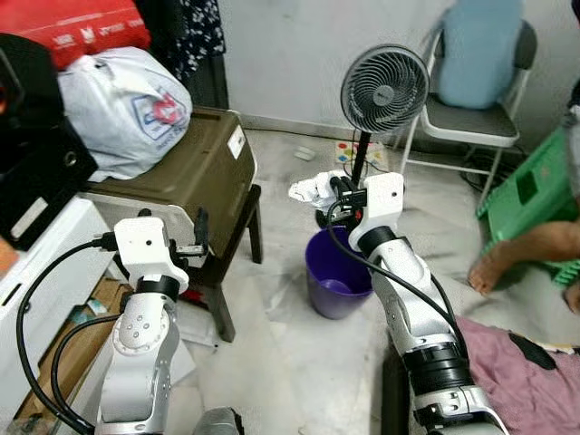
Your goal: Clean up the room
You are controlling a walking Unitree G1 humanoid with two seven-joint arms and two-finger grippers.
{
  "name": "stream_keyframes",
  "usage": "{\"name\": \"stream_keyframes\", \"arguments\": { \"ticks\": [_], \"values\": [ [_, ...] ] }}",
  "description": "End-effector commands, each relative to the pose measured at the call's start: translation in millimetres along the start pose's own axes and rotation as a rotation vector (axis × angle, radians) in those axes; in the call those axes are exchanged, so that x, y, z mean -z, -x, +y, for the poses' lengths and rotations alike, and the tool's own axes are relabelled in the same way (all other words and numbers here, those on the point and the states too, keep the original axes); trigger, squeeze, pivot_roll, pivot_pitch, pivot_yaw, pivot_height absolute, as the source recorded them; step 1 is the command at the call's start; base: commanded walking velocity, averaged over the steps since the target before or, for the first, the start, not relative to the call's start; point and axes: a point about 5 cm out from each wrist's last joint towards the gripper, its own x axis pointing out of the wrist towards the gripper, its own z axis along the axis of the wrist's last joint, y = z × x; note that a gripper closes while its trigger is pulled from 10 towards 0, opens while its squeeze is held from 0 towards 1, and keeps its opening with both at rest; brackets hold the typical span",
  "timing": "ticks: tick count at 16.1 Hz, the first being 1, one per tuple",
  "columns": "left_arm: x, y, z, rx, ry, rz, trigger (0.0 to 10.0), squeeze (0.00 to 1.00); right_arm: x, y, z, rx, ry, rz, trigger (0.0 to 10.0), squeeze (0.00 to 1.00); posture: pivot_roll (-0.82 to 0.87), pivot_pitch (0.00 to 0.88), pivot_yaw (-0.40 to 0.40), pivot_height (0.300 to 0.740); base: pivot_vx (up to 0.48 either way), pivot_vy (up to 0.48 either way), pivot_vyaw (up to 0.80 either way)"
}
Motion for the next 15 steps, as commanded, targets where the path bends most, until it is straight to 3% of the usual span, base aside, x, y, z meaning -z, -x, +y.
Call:
{"name": "stream_keyframes", "arguments": {
  "ticks": [1, 6, 15],
  "values": [
    [-3.6, -0.7, 0.7, 0.008, -0.008, -0.015, 10.0, 0.00, -3.0, -2.3, 0.9, -0.004, -0.002, -0.012, 10.0, 0.00, -0.06, 0.000, -0.009, 0.740, 0.247, 0.000, 0.00],
    [-3.5, -1.2, -0.3, 0.014, -0.007, -0.015, 10.0, 0.00, -2.5, -2.8, 0.7, -0.001, -0.005, -0.009, 10.0, 0.00, -0.06, 0.000, -0.009, 0.740, 0.048, 0.000, 0.00],
    [-4.4, -2.0, -1.5, 0.023, -0.009, -0.022, 10.0, 0.00, -2.8, -3.9, 1.8, -0.005, -0.002, -0.014, 10.0, 0.00, -0.06, 0.000, -0.006, 0.740, 0.281, 0.000, 0.00]
  ]
}}
